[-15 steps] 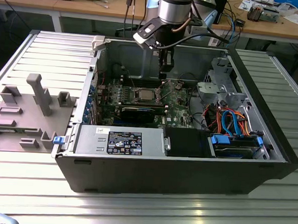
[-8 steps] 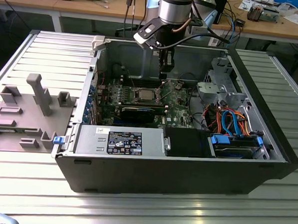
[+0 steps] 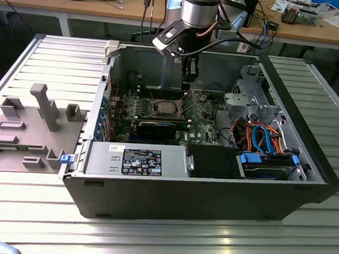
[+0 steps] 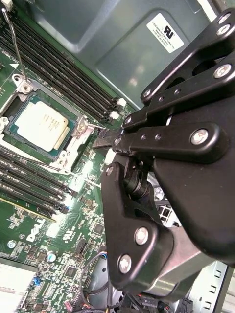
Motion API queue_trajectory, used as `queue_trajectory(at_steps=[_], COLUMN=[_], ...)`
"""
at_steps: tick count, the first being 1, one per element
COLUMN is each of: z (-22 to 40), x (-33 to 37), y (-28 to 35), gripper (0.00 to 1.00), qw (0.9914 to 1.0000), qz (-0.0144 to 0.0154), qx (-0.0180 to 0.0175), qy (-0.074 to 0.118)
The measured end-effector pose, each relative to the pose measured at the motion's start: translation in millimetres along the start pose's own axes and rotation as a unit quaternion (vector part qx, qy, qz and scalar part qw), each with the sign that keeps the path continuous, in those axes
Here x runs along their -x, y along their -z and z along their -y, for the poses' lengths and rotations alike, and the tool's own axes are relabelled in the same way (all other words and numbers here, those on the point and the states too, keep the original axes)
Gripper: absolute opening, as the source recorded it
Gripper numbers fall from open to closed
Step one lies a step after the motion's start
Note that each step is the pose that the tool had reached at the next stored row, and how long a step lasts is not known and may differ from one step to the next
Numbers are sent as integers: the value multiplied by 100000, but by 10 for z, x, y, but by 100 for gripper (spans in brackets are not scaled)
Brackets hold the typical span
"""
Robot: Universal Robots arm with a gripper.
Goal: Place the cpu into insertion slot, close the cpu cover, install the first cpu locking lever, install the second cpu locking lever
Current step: 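Close the cpu cover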
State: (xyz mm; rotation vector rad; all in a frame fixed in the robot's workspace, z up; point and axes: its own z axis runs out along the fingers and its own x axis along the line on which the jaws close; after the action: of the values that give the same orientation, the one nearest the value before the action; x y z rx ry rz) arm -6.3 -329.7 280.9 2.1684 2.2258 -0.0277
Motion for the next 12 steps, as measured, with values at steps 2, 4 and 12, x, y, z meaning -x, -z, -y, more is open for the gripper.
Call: queue_trajectory(at_steps=[2, 4, 12], z=[-2, -16, -55], x=[0, 0, 1], y=[-1, -6, -17], gripper=[11, 11, 11], qw=[100000, 100000, 100000], qz=[2, 3, 2], qx=[-1, -1, -1], qy=[-2, 1, -1])
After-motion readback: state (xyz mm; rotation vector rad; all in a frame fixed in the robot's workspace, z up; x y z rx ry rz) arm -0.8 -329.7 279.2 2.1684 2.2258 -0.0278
